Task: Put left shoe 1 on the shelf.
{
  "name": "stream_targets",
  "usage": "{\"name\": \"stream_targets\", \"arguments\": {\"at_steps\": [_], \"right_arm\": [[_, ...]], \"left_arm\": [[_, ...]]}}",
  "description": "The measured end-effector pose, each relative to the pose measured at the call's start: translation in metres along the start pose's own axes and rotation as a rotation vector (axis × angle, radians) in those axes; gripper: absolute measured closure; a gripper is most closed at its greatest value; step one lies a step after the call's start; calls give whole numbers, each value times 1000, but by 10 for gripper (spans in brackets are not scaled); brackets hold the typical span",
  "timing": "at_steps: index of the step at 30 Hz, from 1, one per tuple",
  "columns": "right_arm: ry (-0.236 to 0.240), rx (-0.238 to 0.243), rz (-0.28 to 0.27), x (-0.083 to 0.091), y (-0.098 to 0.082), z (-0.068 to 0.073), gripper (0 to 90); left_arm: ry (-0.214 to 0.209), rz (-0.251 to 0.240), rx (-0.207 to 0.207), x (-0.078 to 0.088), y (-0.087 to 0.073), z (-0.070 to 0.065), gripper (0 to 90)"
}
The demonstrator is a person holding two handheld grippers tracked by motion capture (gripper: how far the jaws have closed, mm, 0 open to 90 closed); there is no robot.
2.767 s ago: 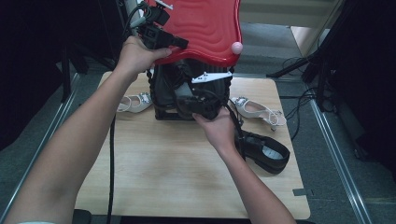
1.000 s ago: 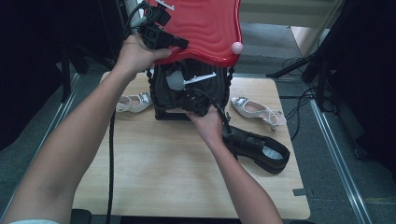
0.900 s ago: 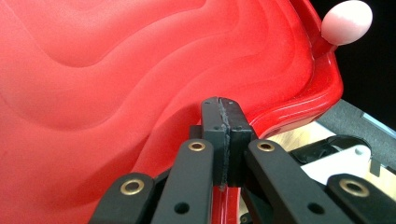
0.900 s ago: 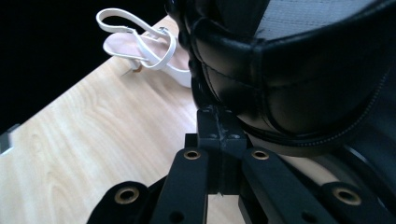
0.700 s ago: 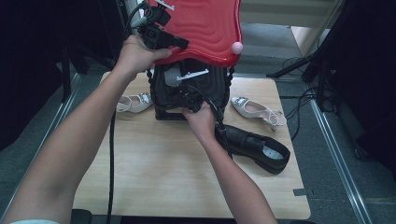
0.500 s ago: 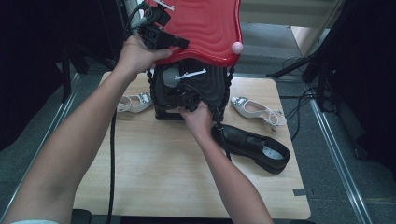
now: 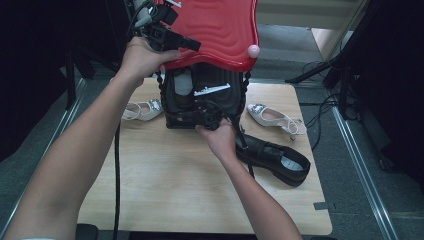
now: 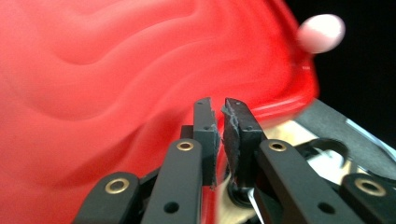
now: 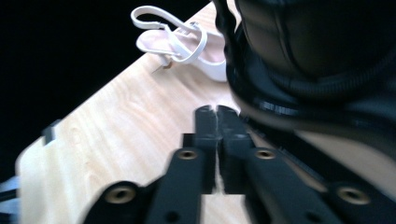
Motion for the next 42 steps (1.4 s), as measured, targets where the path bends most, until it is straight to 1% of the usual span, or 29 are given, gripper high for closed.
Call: {"name": "stream_targets", "arguments": {"at_steps": [1, 3, 4, 5, 8, 9, 11, 12, 13, 15, 18, 21, 22, 24, 26, 27, 28, 29, 31, 32, 33, 34, 35, 36, 37, 38, 39, 40, 42], "right_arm": [[-2, -5, 2, 3, -3, -1, 772], [1, -7, 10, 8, -10, -2, 754], [-1, -4, 9, 11, -12, -3, 747], [4, -5, 8, 15, -15, -4, 741], [11, 3, -5, 23, -18, -3, 708], [17, 2, -10, 25, -18, -2, 695], [17, 21, -21, 31, -19, -1, 649], [17, 21, -21, 31, -19, -1, 649], [5, 57, -28, 38, -22, 1, 607], [-4, 57, -19, 44, -26, 1, 587], [7, 28, -24, 52, -32, 0, 561], [7, 22, -10, 57, -37, 0, 548], [5, 20, -5, 58, -39, -1, 540], [0, 4, -2, 61, -43, -2, 533], [3, 4, 3, 65, -48, -3, 536], [1, 2, 17, 67, -51, -3, 536], [1, 7, 20, 69, -54, -3, 537], [0, 13, 26, 71, -57, -3, 538], [-2, 17, 33, 75, -62, -3, 538], [1, 24, 30, 78, -64, -3, 537], [2, 22, 29, 80, -66, -2, 535], [5, 31, 24, 84, -69, -3, 535], [3, 29, 25, 86, -71, -2, 534], [6, 32, 25, 88, -73, -2, 534], [8, 43, 26, 90, -76, -2, 536], [10, 48, 29, 92, -78, -2, 536], [10, 48, 29, 92, -78, -2, 536], [-9, 70, 47, 94, -84, -2, 539], [-6, 76, 56, 95, -89, -3, 546]], "left_arm": [[-23, 4, -13, 7, -2, -7, 785], [-77, 15, 2, 11, -7, -13, 660], [-80, 6, -11, 14, -11, -15, 655], [-83, 3, -12, 15, -14, -17, 648], [-91, 18, -16, 19, -27, -18, 617], [-83, 30, -12, 19, -33, -17, 599], [-67, 41, -11, 20, -41, -16, 576], [-67, 41, -11, 20, -41, -16, 556], [-71, 49, -11, 22, -51, -15, 545], [-73, 47, -7, 24, -61, -14, 537], [-82, 45, -5, 24, -77, -13, 521], [-80, 41, -13, 23, -91, -12, 520], [-77, 45, -10, 22, -96, -10, 516], [-89, 40, 9, 20, -106, -8, 502], [-92, 44, 19, 18, -115, -5, 480], [-92, 44, 19, 18, -115, -5, 459], [-90, 61, 37, 14, -125, -2, 442], [-80, 62, 40, 13, -129, -1, 443], [-65, 40, 24, 13, -137, -2, 446], [-68, 33, 22, 13, -139, -3, 448], [-82, 37, 31, 12, -145, -3, 447], [-85, 46, 34, 11, -149, -3, 442], [-81, 45, 33, 10, -152, -3, 441], [-81, 45, 33, 10, -152, -3, 440], [-90, 53, 34, 8, -160, -3, 438], [-95, 53, 39, 6, -164, -2, 436], [-95, 53, 39, 6, -164, -2, 435], [-96, 52, 39, 2, -172, -1, 436], [-109, 64, 47, -4, -182, -1, 437]]}}
Point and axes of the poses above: each handheld gripper's, and its own axes: x roughly backward along the jaws, y roughly out of its top, z roughly to its left, the point moved 7 cm from there along -x, roughly forward along the jaws, and after that the axes turned 8 degrees about x, right-handed, at the moved point
